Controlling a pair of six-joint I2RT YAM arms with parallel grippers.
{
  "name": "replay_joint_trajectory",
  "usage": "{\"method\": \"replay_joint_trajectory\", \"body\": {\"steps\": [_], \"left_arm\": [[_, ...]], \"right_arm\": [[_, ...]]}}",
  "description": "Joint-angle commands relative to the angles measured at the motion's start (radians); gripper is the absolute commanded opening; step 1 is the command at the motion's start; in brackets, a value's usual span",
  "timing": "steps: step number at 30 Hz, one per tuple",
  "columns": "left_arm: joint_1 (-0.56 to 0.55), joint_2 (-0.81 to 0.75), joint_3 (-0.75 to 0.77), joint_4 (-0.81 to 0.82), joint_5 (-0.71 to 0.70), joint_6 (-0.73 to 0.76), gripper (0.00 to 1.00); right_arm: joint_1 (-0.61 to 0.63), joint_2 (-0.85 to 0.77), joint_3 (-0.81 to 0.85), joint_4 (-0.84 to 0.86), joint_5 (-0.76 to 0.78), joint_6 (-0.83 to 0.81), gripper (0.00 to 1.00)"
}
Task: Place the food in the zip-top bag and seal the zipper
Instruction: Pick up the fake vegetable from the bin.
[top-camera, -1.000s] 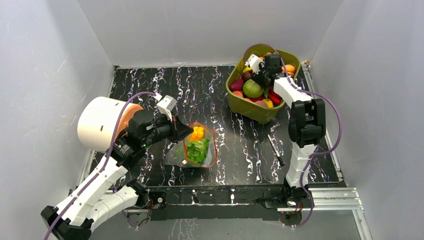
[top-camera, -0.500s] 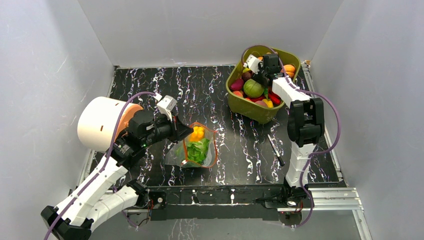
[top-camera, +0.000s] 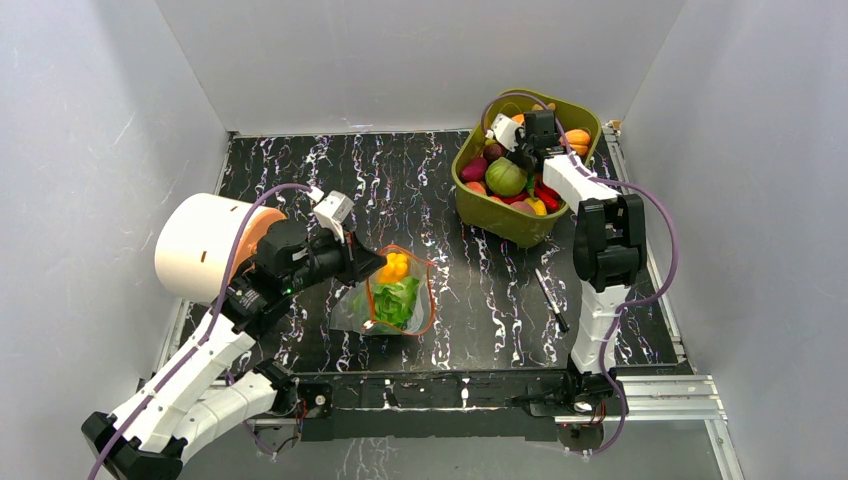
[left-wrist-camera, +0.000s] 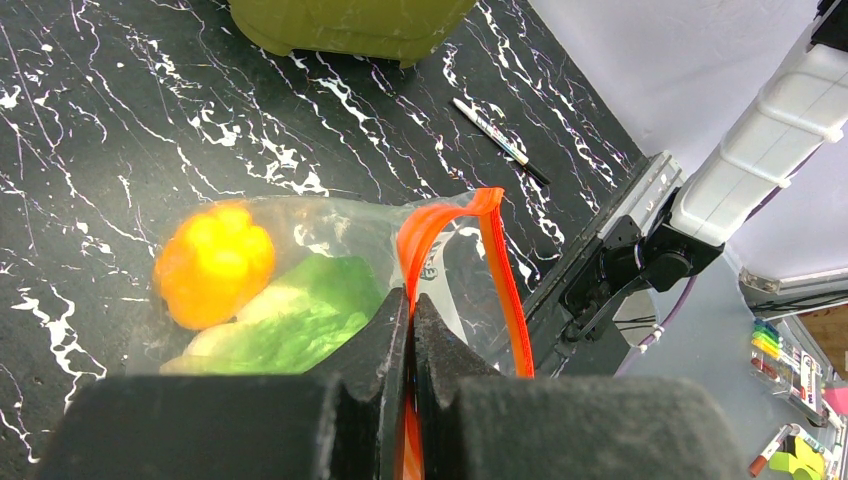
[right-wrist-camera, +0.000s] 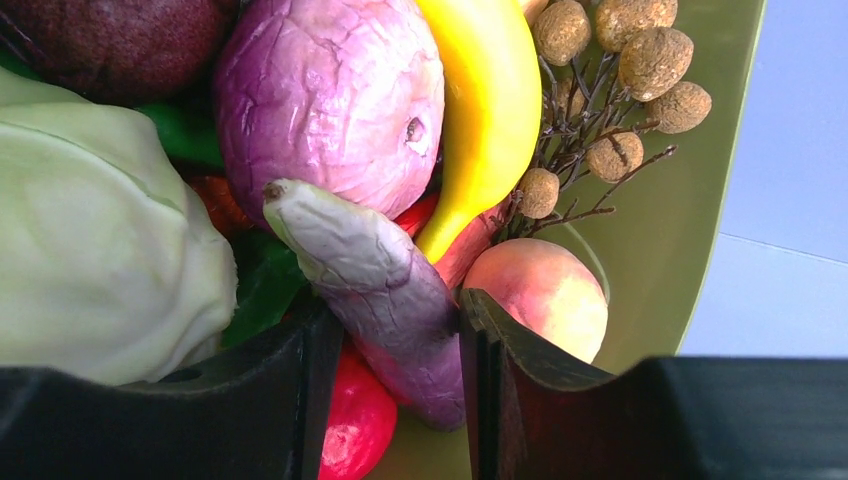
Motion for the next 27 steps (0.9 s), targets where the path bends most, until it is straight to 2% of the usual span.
{"method": "replay_joint_trajectory", "body": {"steps": [1,6,12,16,20,27], "left_arm": [[-0.002,-0.028,0.028,0.001,-0.001,0.001,0.00],[-0.002,-0.033,0.030,-0.002,-0.030,0.000,0.00],[-0.002,-0.016,0.034,0.014,-0.047,-0.031,0.00],[-0.002,0.008,0.053,0.000,-0.066,-0.052,0.00],[-0.002,0.012,0.065,0.007,-0.090,-0.059,0.00],[-0.002,0.033,0.096,0.010,-0.168,-0.078,0.00]], "right_arm": [[0.001,0.001,0.058,0.003,-0.017,0.013,0.41],[0.018,-0.040,0.059,0.016,0.009,0.054,0.32],[0.043,-0.153,-0.052,0.112,0.043,0.127,0.32],[0.074,-0.215,-0.108,0.170,0.150,0.178,0.24],[0.121,-0.273,-0.143,0.198,0.230,0.190,0.23],[0.185,-0.406,-0.143,0.142,0.175,0.389,0.22]]}}
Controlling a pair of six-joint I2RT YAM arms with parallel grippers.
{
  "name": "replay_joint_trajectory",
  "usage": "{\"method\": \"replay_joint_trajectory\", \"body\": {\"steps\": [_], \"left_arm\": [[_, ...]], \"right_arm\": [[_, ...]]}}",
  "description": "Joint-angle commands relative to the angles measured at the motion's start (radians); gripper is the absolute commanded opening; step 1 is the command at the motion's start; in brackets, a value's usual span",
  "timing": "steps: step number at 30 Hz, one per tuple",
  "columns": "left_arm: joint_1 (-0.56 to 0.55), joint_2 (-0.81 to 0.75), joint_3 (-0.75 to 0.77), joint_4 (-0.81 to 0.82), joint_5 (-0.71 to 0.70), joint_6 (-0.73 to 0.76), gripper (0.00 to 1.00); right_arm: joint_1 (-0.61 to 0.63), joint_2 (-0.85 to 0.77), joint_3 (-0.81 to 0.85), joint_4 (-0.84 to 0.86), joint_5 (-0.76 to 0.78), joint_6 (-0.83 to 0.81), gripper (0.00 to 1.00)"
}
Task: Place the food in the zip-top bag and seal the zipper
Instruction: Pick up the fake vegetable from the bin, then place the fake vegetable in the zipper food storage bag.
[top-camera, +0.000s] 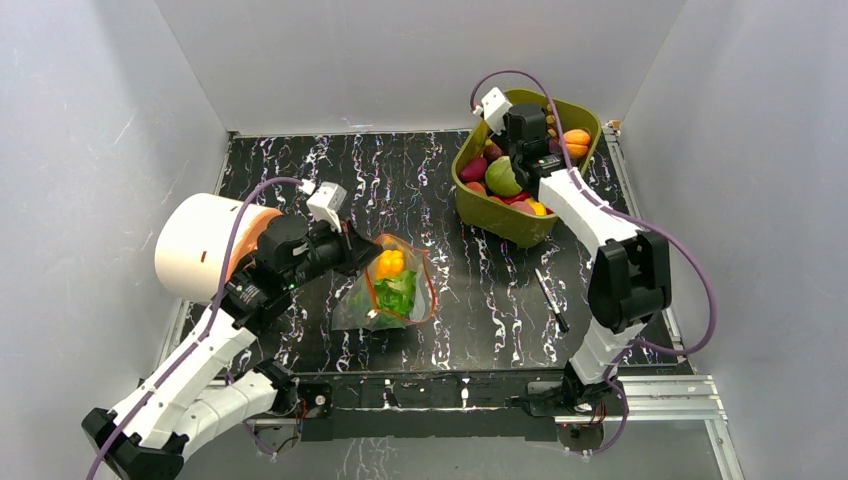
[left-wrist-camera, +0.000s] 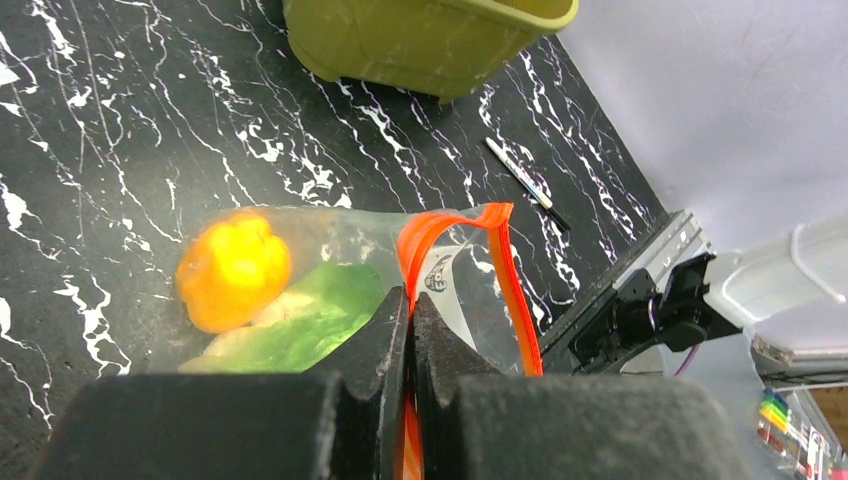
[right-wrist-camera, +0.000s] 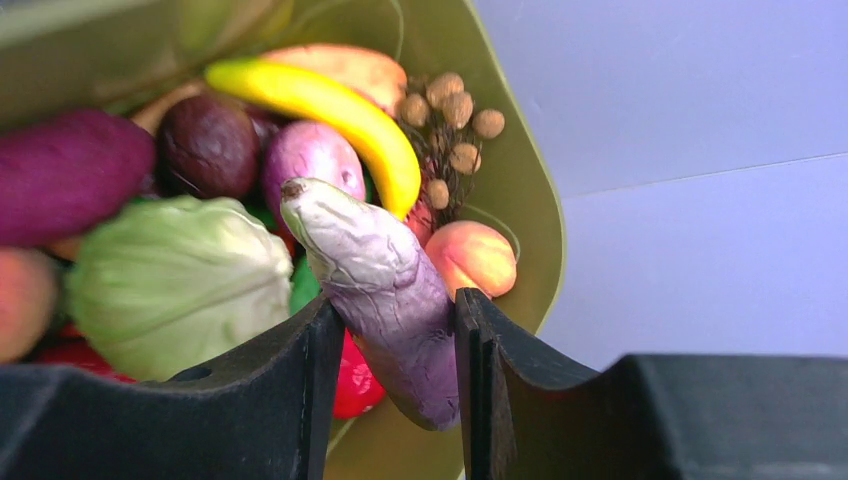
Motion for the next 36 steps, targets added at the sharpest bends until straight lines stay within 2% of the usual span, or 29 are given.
{"method": "replay_joint_trajectory", "body": {"steps": [1,8,14,20,24,29,33,35,36], "left_arm": [[-0.002,0.017,0.072,0.013,-0.060,-0.023,0.00],[-0.003,0.065,0.105,0.056,-0.108,-0.048,0.00],[-0.002,0.132,0.155,0.075,-0.095,-0.026,0.00],[-0.002,0.153,0.148,0.092,-0.037,-0.026,0.00],[-0.002,0.140,0.119,0.103,0.010,-0.031,0.00],[-0.002,0.129,0.112,0.057,0.049,-0.013,0.00],[-0.002,0.125,0.098,0.060,0.077,-0.023,0.00],[-0.002,0.125,0.091,0.060,0.110,-0.018,0.00],[-0.002,0.126,0.090,0.056,0.118,-0.018,0.00]], "right_arm": [[0.039,-0.124,0.019,0.014,-0.010,0.162,0.22],[0.116,-0.286,-0.008,-0.045,-0.116,0.347,0.21],[0.155,-0.516,-0.166,0.039,-0.377,0.512,0.22],[0.181,-0.722,-0.345,0.165,-0.752,0.508,0.22],[0.188,-0.808,-0.424,0.246,-0.947,0.531,0.22],[0.215,-0.873,-0.554,0.307,-1.344,0.458,0.23],[0.290,-0.890,-0.568,0.413,-1.408,0.478,0.22],[0.348,-0.849,-0.531,0.308,-1.420,0.388,0.22],[0.372,-0.846,-0.537,0.320,-1.428,0.382,0.22]]}}
